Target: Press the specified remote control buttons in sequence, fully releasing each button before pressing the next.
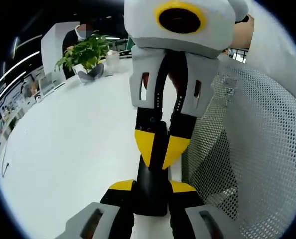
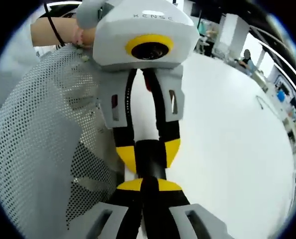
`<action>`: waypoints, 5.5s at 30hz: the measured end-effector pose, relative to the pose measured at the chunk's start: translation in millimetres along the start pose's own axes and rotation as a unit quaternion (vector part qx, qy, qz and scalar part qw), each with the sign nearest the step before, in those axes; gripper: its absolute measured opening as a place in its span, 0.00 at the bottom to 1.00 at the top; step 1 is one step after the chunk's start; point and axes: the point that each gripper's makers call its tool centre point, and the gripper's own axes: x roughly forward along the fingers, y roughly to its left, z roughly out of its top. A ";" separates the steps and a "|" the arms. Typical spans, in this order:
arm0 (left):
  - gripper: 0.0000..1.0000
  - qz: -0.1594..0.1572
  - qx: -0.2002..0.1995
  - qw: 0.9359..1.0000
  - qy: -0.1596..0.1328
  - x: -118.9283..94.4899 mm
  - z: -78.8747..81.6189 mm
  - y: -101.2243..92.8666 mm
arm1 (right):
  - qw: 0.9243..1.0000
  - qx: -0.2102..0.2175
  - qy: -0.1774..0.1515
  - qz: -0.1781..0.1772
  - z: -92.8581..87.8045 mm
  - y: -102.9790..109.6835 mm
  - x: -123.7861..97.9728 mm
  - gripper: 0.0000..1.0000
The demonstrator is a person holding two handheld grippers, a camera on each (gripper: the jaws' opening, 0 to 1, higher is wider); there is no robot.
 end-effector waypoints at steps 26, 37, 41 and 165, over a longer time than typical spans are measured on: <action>0.25 0.003 -0.008 1.000 -0.011 0.3 0.8 0.8 | 0.996 0.071 -0.046 -0.031 -26.6 -9.7 -12.2 0.23; 0.25 0.001 -0.008 1.000 -0.014 0.5 1.4 0.6 | 0.997 0.069 -0.022 -0.030 -39.1 -13.3 -9.6 0.25; 0.25 0.001 -0.008 1.000 -0.015 0.8 1.4 0.4 | 0.998 0.059 -0.015 -0.032 -38.3 -12.7 -7.7 0.25; 1.00 0.585 -0.241 0.740 -0.230 -242.6 -12.4 99.5 | 0.998 0.051 -0.039 -0.026 -34.9 -29.3 -6.6 0.21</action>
